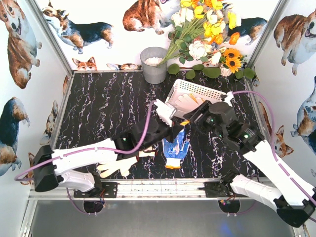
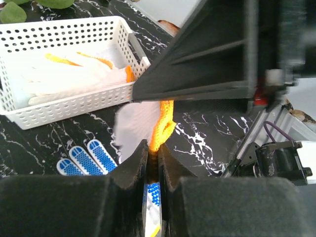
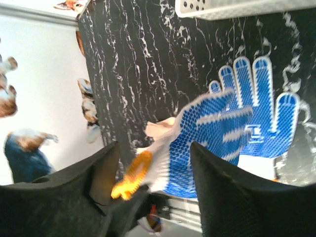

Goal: Put the gloves into the storage basket
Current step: Adjust the glove.

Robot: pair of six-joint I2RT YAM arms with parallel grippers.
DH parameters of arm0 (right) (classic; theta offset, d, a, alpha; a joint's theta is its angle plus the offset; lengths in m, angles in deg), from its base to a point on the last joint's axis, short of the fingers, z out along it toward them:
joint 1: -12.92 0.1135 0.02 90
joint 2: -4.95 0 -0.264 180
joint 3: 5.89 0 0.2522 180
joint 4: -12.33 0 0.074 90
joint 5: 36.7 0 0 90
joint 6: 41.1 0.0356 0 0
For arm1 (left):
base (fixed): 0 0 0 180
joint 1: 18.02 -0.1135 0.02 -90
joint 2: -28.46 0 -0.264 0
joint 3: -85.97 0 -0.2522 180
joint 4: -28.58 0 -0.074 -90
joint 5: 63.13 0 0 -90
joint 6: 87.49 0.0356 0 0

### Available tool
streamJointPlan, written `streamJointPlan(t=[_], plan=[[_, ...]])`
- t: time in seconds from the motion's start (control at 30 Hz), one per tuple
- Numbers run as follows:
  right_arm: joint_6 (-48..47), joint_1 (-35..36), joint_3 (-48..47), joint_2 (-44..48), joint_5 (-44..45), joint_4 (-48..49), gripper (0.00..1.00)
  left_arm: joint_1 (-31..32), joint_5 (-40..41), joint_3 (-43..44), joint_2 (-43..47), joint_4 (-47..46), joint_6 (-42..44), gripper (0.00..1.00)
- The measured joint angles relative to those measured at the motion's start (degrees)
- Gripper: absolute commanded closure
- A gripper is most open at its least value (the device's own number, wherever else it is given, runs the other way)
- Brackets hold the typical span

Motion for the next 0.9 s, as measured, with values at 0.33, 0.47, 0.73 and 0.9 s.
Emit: streamJointPlan(t=[0.33,0.47,0.73,0.9], plan=[[-26.64,-0.02,2.58,10.71,-2.4,5.03,0.1,-17.81,-23.93,3.06,6.49,13.05,-1.22,1.0],[-39.93,-0.04,2.47,11.85,-11.37,7.48,0.1,-21.7,-34.95,5.49,6.54,19.69,1.57,1.0],[-56.57,0.26,1.27,5.73,-30.86,9.88,0.09,-22.38,-50.8,13.05,3.91,30.58,7.93,1.0],[-62.97,1.42,0.9,2.45,-36.06,10.14,0.1,-22.38,-57.77,15.28,1.92,33.48,9.51,1.0]])
